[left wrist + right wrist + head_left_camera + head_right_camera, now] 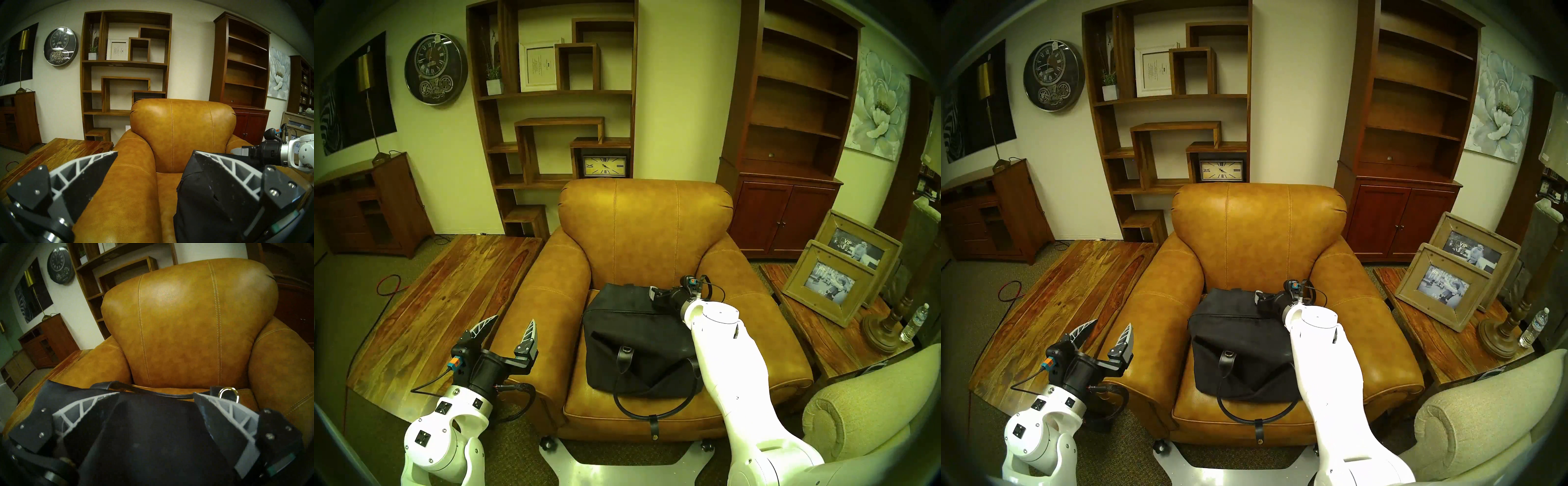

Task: Open a bag with a zipper

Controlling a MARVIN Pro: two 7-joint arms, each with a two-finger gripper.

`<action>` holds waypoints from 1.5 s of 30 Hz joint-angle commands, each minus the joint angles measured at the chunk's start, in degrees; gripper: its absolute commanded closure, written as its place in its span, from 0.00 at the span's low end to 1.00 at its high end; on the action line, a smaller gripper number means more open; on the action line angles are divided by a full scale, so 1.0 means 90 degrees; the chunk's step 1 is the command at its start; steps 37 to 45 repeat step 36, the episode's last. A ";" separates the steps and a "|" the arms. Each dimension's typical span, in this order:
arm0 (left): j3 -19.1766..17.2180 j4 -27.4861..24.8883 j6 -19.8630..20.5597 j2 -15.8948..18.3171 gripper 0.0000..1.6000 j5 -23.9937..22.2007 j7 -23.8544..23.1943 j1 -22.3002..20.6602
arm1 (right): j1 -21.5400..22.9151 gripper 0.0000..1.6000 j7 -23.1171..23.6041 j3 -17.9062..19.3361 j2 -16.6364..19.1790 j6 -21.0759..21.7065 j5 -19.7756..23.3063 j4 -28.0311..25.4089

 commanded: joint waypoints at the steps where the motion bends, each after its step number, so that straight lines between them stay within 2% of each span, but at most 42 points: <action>1: -0.0006 -0.0107 -0.0025 0.0003 0.00 0.0000 -0.0007 0.0003 | -0.0278 0.00 0.0122 0.0128 -0.0067 -0.0227 0.0193 -0.0781; 6: -0.0009 -0.0107 -0.0026 0.0001 0.00 0.0000 -0.0013 0.0000 | -0.0543 0.00 0.0229 0.0196 -0.0035 -0.0295 0.0307 -0.1086; 21: -0.0022 -0.0137 -0.0030 -0.0007 0.00 0.0002 -0.0034 0.0012 | -0.1756 0.00 0.0352 0.0188 0.0203 -0.0381 0.0630 -0.2357; 36: -0.0030 -0.0188 -0.0034 -0.0020 0.00 0.0004 -0.0050 0.0056 | -0.2848 0.00 0.0325 0.0130 0.0152 -0.0591 0.1009 -0.3569; 45: -0.0030 -0.0188 -0.0034 -0.0020 0.00 0.0004 -0.0050 0.0056 | -0.2848 0.00 0.0325 0.0130 0.0152 -0.0591 0.1009 -0.3569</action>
